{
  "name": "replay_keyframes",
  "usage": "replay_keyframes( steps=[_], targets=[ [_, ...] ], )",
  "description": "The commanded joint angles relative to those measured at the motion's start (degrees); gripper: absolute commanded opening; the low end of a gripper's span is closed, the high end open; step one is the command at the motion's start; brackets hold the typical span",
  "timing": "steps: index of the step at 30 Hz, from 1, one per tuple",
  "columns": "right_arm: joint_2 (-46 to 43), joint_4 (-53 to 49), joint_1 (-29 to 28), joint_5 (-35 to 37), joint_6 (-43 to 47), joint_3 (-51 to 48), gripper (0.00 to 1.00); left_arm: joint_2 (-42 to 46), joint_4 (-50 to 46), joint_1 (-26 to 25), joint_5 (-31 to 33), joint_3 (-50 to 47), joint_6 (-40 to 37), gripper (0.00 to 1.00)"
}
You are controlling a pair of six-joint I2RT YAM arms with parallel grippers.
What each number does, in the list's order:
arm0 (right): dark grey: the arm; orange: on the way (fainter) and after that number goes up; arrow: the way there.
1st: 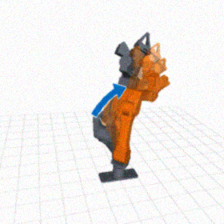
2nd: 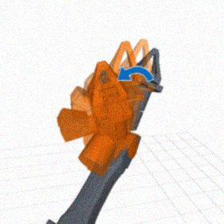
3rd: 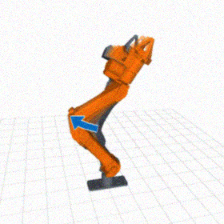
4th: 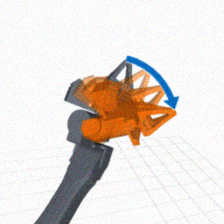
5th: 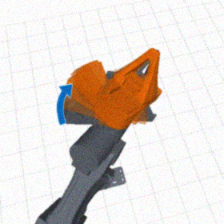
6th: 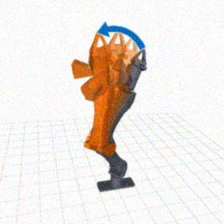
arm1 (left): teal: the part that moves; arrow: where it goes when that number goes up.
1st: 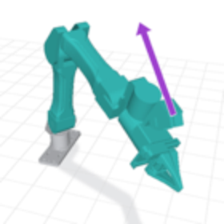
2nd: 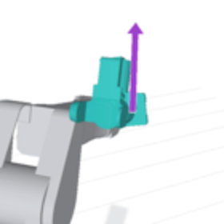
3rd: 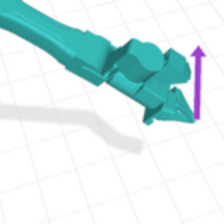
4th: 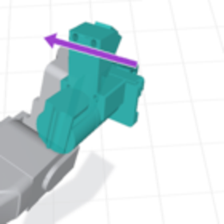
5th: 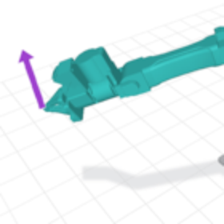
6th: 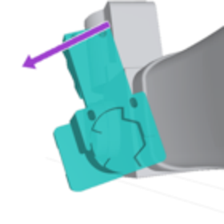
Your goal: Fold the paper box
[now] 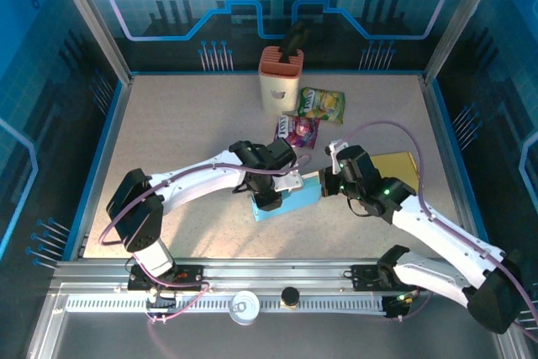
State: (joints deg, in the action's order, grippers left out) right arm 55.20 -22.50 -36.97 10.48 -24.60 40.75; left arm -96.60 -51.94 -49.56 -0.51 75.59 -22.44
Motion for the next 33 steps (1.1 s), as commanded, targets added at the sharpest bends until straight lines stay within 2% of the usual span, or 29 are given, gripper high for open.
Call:
replay_keyframes(
  steps=[1,15,23,33],
  targets=[
    [-1.52,-1.2,-1.32,3.59,-2.72,-3.77,0.0,0.19,0.35,0.67,-1.44,0.82,1.74,0.34],
    [-3.87,3.4,-5.03,9.95,-2.39,-9.11,0.0,1.6,1.14,0.69,-1.08,0.01,1.42,0.36],
    [-4.67,5.3,-6.87,12.17,-2.85,-11.47,0.0,3.29,2.67,1.31,-1.07,-0.67,2.31,0.41],
    [-6.19,2.54,-8.47,14.3,-4.13,-8.78,0.0,8.12,6.03,1.29,-0.01,-3.83,5.45,0.44]
  ],
)
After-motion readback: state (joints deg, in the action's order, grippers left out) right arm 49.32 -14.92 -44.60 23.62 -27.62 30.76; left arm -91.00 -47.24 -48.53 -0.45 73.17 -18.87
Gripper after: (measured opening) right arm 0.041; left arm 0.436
